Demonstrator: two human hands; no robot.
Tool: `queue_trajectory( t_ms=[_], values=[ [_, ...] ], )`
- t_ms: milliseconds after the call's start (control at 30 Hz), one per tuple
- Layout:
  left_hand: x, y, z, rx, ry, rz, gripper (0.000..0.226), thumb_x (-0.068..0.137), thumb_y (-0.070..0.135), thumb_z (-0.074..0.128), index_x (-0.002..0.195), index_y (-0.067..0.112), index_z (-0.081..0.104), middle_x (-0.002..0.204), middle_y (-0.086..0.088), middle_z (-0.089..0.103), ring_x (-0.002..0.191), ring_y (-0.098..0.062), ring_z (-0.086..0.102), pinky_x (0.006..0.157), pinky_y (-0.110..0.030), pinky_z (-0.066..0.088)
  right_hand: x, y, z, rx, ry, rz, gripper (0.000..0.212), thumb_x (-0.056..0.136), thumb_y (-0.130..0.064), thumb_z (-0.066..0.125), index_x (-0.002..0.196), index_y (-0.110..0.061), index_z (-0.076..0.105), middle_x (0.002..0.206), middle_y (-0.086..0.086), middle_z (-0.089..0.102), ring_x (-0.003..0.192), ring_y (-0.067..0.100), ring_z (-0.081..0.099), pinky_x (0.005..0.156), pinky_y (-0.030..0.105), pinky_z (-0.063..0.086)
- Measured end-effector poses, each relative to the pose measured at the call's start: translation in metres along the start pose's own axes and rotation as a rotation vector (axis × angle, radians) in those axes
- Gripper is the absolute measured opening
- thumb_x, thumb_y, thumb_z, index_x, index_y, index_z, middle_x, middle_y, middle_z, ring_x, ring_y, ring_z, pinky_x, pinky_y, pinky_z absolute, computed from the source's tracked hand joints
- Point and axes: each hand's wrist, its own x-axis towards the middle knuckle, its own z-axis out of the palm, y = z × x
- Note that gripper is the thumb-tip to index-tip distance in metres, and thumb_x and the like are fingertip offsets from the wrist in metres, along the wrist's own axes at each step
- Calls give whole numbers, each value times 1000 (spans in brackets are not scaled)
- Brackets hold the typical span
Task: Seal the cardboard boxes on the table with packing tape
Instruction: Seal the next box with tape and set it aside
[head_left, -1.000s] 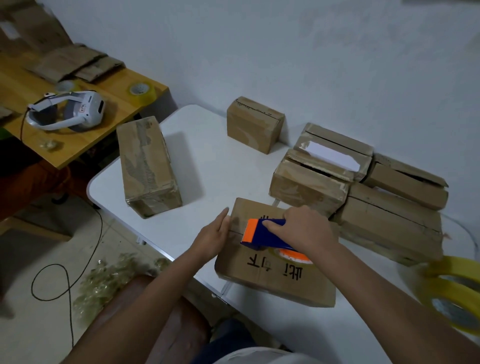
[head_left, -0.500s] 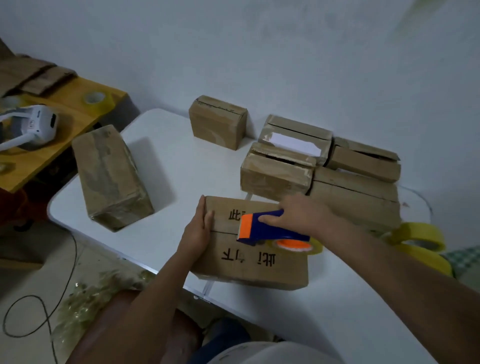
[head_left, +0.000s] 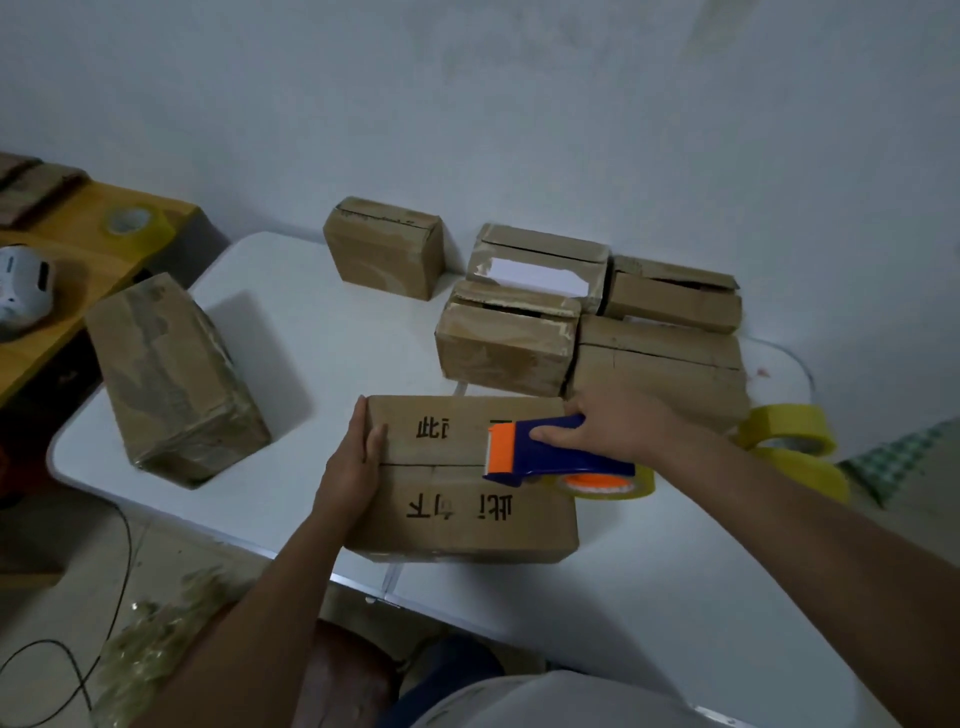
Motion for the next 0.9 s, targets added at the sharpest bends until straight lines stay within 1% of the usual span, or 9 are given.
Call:
queue_trajectory(
  t_ms=[167,300,367,500,667,733,767,833,900],
  values=[
    [-1,2,0,8,29,-15,59,101,59,22,155,45,3,153,-9,42,129,-36,50,106,-55,37,0,14,4,64,-5,-13,65,79,-81,43,93,-23,68,76,-7,67,67,7,63,55,20,41],
    [-1,3,-1,13,37,-1,59,101,59,21,155,43,4,155,-8,40,132,-36,47,108,-57,35,-8,37,3,10,7,35,63,76,-84,40,93,-28,64,70,-13,62,63,4,60,51,17,37],
    [-1,2,0,10,36,-3,59,101,59,21,155,42,4,153,-9,41,130,-37,49,107,-56,36,-9,45,9,-17,8,45,61,77,-84,39,90,-29,62,70,-12,62,62,4,59,51,17,37],
    [2,-2,-5,34,32,13,59,101,60,21,155,43,5,155,-6,39,133,-35,46,108,-56,35,-8,45,21,22,-4,51,55,78,-82,40,73,-29,55,67,-10,61,61,5,59,51,18,36],
    [17,-13,-30,83,14,49,58,101,60,24,155,42,13,158,0,35,138,-29,41,109,-55,34,-3,28,38,60,9,-3,60,81,-80,38,78,-25,62,68,-7,62,62,6,59,53,21,39],
    [21,-15,-41,158,39,71,58,102,57,24,156,35,18,161,0,29,143,-28,35,112,-56,32,-1,18,49,97,13,-12,54,83,-77,39,73,-27,58,68,-7,60,62,6,57,55,22,38],
    [21,-13,-43,261,84,85,59,103,55,23,157,30,19,163,-2,23,146,-29,30,115,-55,29,-1,17,53,131,14,-7,51,84,-76,41,71,-29,55,68,-7,59,62,6,57,55,22,37],
    [17,-2,-37,510,178,166,60,104,49,20,158,23,15,166,-3,9,151,-31,13,121,-52,16,-1,18,58,172,15,9,48,85,-75,42,70,-31,53,69,-7,59,62,6,57,54,22,36],
    [4,15,-15,593,131,325,60,105,49,17,159,28,1,165,5,-8,152,-22,-9,123,-46,-1,-2,20,61,187,15,18,47,84,-76,42,72,-31,53,69,-8,59,62,5,57,53,20,35]
  ],
)
